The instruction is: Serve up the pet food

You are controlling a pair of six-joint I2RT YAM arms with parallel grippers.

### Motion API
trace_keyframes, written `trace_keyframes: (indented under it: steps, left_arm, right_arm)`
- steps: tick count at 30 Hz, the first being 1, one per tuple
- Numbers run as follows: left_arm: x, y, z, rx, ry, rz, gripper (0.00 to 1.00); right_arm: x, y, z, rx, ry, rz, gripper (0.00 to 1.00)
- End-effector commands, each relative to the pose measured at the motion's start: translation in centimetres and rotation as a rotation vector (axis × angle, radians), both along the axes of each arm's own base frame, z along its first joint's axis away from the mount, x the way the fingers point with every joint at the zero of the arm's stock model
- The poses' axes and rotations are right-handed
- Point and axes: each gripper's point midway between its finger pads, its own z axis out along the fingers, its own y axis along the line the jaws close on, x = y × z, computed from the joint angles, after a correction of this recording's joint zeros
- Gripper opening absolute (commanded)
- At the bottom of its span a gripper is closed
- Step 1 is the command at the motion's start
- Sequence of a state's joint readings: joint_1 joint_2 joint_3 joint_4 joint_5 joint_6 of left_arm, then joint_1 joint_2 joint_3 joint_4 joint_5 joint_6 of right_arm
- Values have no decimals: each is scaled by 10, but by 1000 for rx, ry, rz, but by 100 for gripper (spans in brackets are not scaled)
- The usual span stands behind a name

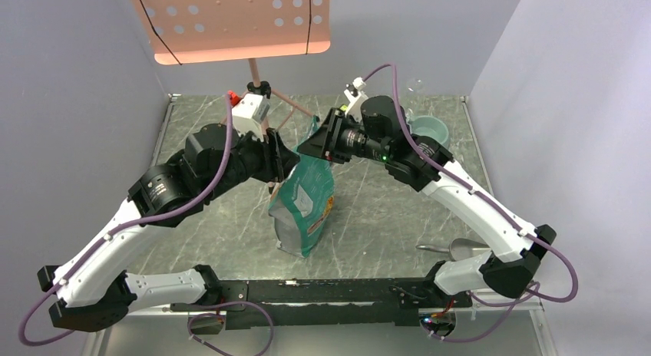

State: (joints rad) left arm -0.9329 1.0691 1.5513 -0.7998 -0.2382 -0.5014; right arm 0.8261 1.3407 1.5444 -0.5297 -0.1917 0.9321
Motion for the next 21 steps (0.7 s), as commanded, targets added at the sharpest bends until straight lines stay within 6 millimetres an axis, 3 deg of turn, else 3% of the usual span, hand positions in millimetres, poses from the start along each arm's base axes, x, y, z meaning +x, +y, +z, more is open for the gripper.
trace_keyframes:
  steps: [1, 2, 3, 7, 15, 21]
  left_arm:
    - [7, 14, 12, -15, -11, 68, 53]
    - [9, 15, 10, -12, 0, 79, 55]
    - [11, 17, 10, -12, 10, 89, 57]
    - [15, 14, 4, -28, 55, 85, 60]
    - [20, 0, -1, -66, 91, 24, 42]
    - [19, -16, -8, -68, 119, -46, 52]
  right_arm:
    - [3, 3, 18, 21, -31, 8, 18]
    - [2, 2, 15, 18, -23, 8, 5]
    - [2, 2, 12, 17, -18, 5, 0]
    - [-3, 3, 18, 68, -53, 36, 0]
    - [-4, -1, 26, 151, -76, 58, 0]
    - [-3, -2, 29, 166, -73, 61, 0]
